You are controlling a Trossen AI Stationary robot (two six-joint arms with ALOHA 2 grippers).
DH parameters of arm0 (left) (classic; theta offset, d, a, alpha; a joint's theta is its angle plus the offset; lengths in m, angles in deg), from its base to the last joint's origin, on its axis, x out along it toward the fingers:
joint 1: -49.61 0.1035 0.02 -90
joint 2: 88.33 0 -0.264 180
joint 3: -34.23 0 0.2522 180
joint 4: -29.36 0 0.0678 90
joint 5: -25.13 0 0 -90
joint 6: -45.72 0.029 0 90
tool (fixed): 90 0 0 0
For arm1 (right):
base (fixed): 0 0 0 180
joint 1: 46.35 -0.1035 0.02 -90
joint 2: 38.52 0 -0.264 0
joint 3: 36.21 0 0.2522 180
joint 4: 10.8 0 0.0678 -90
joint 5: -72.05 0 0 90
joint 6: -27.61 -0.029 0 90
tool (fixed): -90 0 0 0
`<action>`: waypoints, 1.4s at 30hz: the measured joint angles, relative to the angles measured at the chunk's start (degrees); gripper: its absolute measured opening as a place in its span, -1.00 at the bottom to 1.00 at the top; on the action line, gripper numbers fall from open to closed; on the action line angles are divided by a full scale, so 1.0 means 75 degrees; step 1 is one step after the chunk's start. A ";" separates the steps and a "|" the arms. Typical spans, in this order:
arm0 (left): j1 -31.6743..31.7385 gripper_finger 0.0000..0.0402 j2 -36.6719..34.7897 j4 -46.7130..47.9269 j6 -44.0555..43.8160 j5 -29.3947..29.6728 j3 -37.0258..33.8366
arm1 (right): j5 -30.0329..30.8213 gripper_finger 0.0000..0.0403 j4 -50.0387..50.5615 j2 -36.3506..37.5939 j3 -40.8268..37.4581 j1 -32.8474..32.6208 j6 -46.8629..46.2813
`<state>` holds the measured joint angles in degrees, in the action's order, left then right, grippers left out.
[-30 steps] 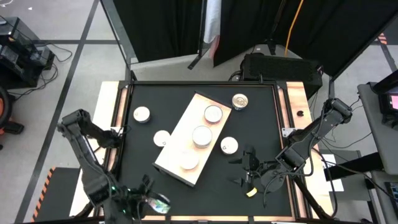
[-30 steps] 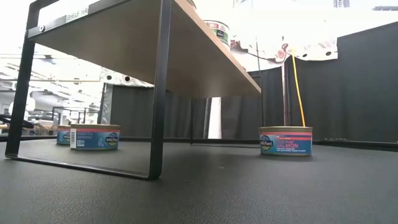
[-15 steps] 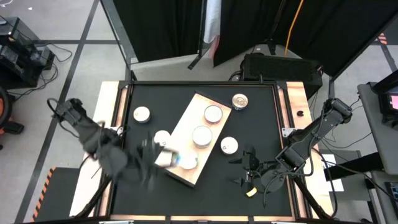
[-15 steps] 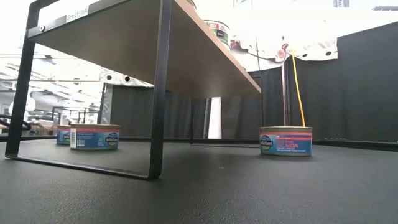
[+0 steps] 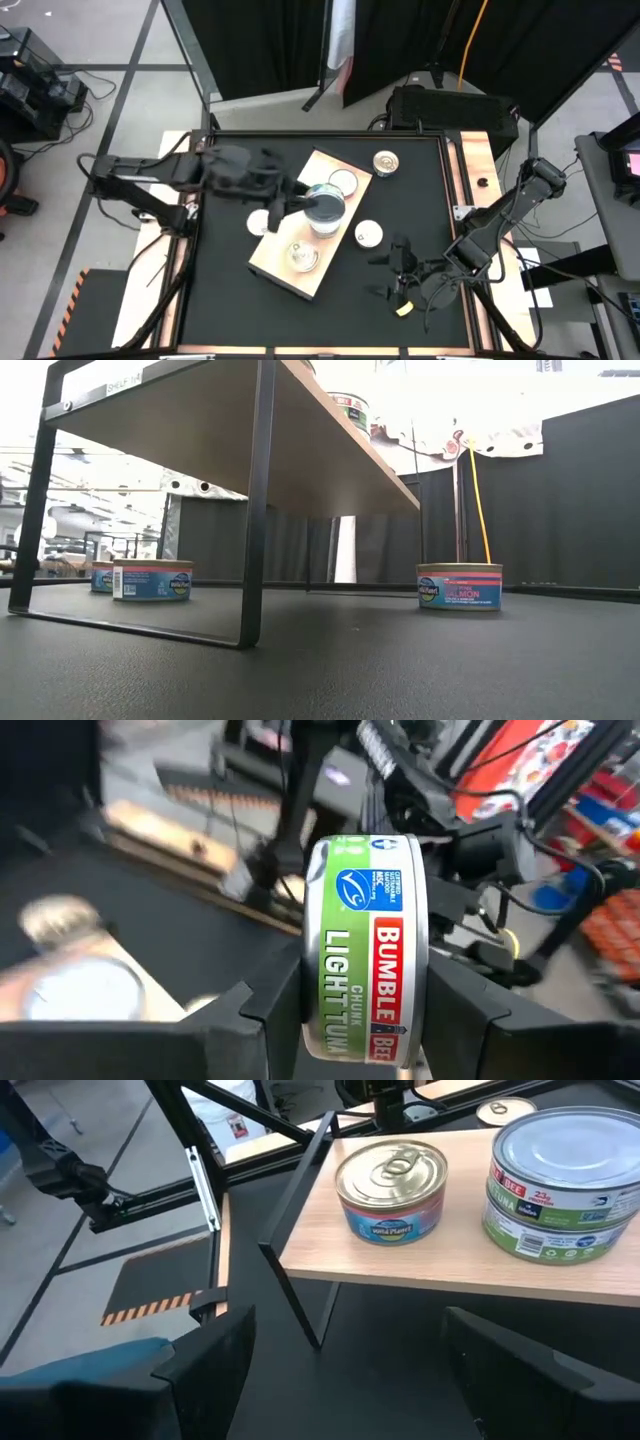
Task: Stack canned seafood by type on shelf
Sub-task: Stack the green tuna can on top of the other green tuna cans on the shelf
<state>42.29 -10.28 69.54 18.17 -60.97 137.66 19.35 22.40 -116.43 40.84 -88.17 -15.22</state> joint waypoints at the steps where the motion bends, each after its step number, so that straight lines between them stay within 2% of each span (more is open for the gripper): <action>1: 0.0173 -0.20 0.0071 0.0040 -0.0263 -0.0279 0.0000 | 0.0029 0.55 -0.0035 0.0000 0.0000 -0.0042 0.0000; 7: 0.0985 -0.20 0.0490 0.0181 -0.1013 -0.1376 0.0000 | 0.0204 0.55 -0.0215 -0.0028 0.0000 -0.0520 -0.0195; 12: 0.1321 -0.20 0.0849 0.1413 -0.1276 -0.2160 -0.0003 | 0.0434 0.55 -0.0243 -0.0209 0.0000 -0.0975 -0.0474; 14: 0.1409 -0.20 0.0894 0.1811 -0.1273 -0.2413 -0.0012 | 0.0444 0.55 -0.0230 -0.0271 0.0000 -0.1110 -0.0585; 19: 0.1526 -0.20 0.0920 0.1865 -0.0945 -0.3045 -0.0012 | 0.0685 0.55 -0.0391 -0.0435 0.0000 -0.1291 -0.0653; 29: 0.1883 -0.20 0.0963 0.1941 -0.0285 -0.3233 -0.0265 | 0.0661 0.55 -0.0725 -0.0577 0.0000 -0.1288 -0.0608; 38: 0.1947 -0.20 0.1410 0.1780 -0.0282 -0.3748 -0.0265 | 0.0661 0.55 -0.0688 -0.0577 0.0000 -0.1288 -0.0571; 42: 0.1957 -0.20 0.1654 0.1669 -0.0278 -0.4220 -0.0265 | 0.0658 0.55 -0.0629 -0.0577 0.0000 -0.1288 -0.0571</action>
<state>56.97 2.13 82.06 16.09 -92.62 135.67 24.29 17.68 -120.76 40.84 -97.83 -19.51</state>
